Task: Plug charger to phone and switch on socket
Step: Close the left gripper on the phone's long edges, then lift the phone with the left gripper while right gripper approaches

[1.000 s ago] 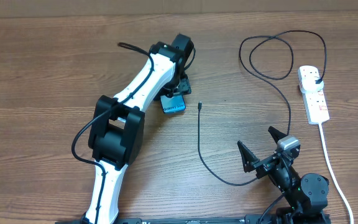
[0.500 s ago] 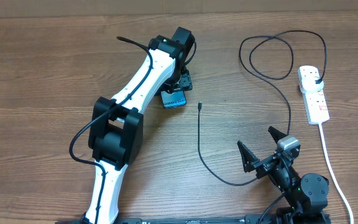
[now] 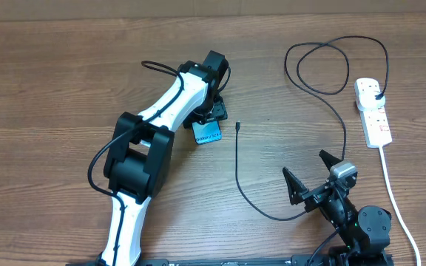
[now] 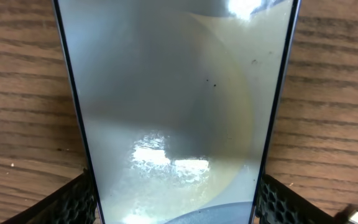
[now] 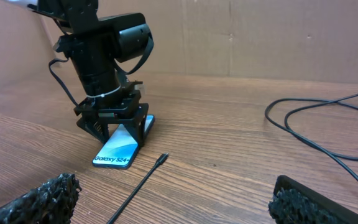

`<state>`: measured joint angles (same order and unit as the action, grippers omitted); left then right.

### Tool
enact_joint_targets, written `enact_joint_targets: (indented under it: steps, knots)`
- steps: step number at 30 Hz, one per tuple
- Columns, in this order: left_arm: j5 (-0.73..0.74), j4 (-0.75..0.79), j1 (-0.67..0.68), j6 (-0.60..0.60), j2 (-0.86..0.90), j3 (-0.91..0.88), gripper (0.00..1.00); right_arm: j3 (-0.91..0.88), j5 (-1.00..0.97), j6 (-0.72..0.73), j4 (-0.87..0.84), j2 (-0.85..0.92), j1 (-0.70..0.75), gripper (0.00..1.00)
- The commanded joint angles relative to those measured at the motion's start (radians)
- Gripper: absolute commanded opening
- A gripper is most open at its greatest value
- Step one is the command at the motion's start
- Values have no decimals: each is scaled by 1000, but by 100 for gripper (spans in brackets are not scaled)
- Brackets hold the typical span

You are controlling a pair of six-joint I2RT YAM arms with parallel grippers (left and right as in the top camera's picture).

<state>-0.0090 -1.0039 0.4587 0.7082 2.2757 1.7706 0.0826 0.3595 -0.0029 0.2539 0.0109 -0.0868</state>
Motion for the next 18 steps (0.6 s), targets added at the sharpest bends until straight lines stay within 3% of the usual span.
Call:
enact_joint_targets:
  steps: [1,5,11,15,18]
  knots:
    - [33,0,13,33,26,-55,36,-3,2,2,-7,-8,-6,100]
    - [36,-4,13,33,26,-55,37,-3,36,58,-8,-8,-6,100]
    - [35,-5,13,34,26,-55,37,-3,304,621,-14,-8,-6,100]
    - [35,-13,13,41,26,-55,37,-3,372,830,-14,-8,-6,100]
    - [35,-13,13,47,26,-55,38,-3,383,842,-20,-8,-6,100]
